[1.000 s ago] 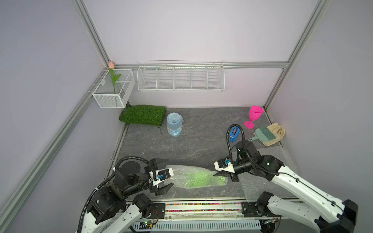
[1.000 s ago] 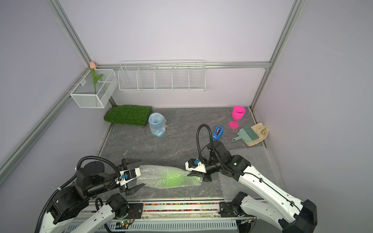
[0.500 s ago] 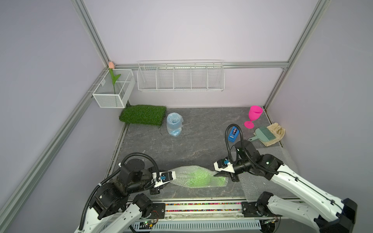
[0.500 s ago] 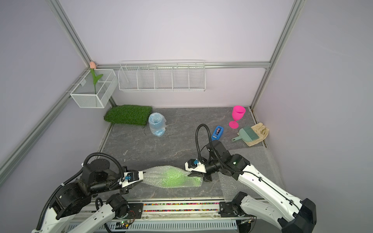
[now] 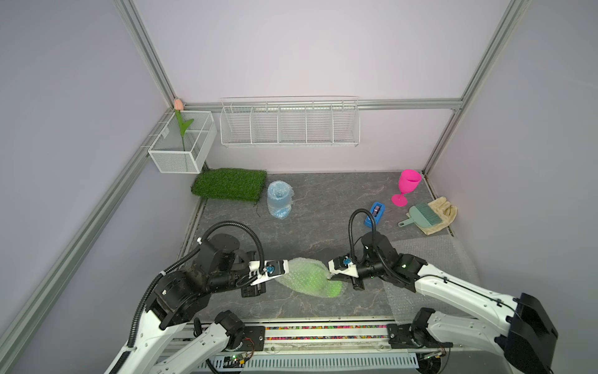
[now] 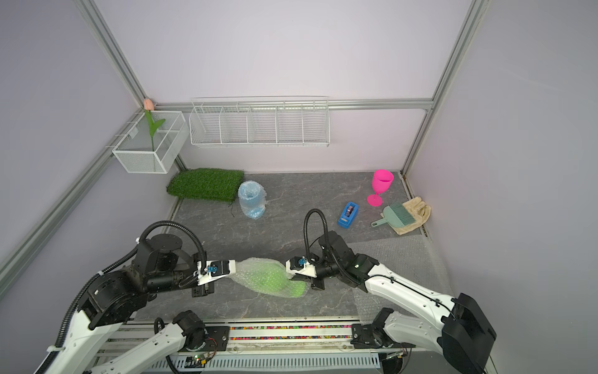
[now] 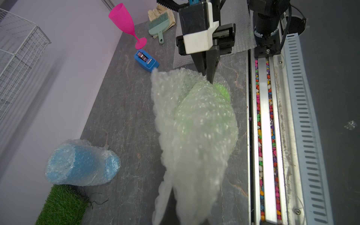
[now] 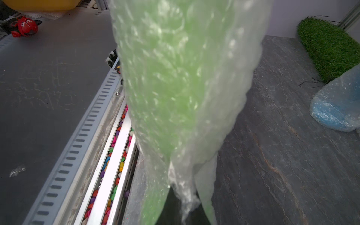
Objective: Wrap wine glasses in bubble wrap
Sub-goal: Wrap the wine glass in bubble wrap.
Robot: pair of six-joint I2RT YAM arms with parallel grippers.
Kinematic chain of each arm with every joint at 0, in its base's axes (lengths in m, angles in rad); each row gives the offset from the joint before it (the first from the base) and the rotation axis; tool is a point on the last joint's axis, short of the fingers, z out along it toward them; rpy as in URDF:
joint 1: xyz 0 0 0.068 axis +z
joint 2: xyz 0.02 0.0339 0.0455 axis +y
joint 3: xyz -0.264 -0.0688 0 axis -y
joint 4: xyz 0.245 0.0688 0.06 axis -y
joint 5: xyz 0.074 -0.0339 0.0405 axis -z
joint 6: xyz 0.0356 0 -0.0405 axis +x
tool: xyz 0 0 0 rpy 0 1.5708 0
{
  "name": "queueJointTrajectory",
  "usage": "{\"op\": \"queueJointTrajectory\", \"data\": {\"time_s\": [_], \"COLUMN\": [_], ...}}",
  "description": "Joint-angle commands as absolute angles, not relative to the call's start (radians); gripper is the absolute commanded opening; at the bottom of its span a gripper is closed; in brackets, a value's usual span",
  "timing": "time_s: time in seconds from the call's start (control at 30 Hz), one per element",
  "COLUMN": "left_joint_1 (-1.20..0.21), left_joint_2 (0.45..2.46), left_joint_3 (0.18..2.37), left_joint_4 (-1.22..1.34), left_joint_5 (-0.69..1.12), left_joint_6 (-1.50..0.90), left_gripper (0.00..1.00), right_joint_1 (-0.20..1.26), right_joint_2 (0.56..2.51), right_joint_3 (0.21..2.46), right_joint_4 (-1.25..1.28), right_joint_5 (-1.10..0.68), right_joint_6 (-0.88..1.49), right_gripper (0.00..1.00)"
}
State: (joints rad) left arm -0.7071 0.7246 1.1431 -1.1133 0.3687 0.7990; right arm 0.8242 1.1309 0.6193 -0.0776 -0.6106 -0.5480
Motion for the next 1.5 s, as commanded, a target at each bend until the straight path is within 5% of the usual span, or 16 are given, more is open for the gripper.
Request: {"op": "queueJointTrajectory", "data": {"time_s": [0.0, 0.63, 1.47], "left_joint_1": [-0.704, -0.704, -0.775], "left_joint_2": [0.749, 1.122, 1.387], "left_joint_3": [1.208, 1.446, 1.369], "left_joint_4": [-1.146, -1.212, -1.183], "left_joint_5": [0.369, 0.418, 0.276], "left_joint_6": [0.854, 0.913, 0.822], "left_gripper": [0.00, 0.00, 0.00], "right_joint_1": [0.832, 0.793, 0.762], "right_joint_2": [1.194, 1.839, 1.908], "right_joint_3": [0.539, 0.386, 0.342], "right_joint_4": [0.190, 1.260, 1.298], "right_joint_5": [-0.552, -0.602, -0.564], "right_joint_6": [-0.488, -0.282, -0.294], "right_gripper": [0.07, 0.07, 0.07]}}
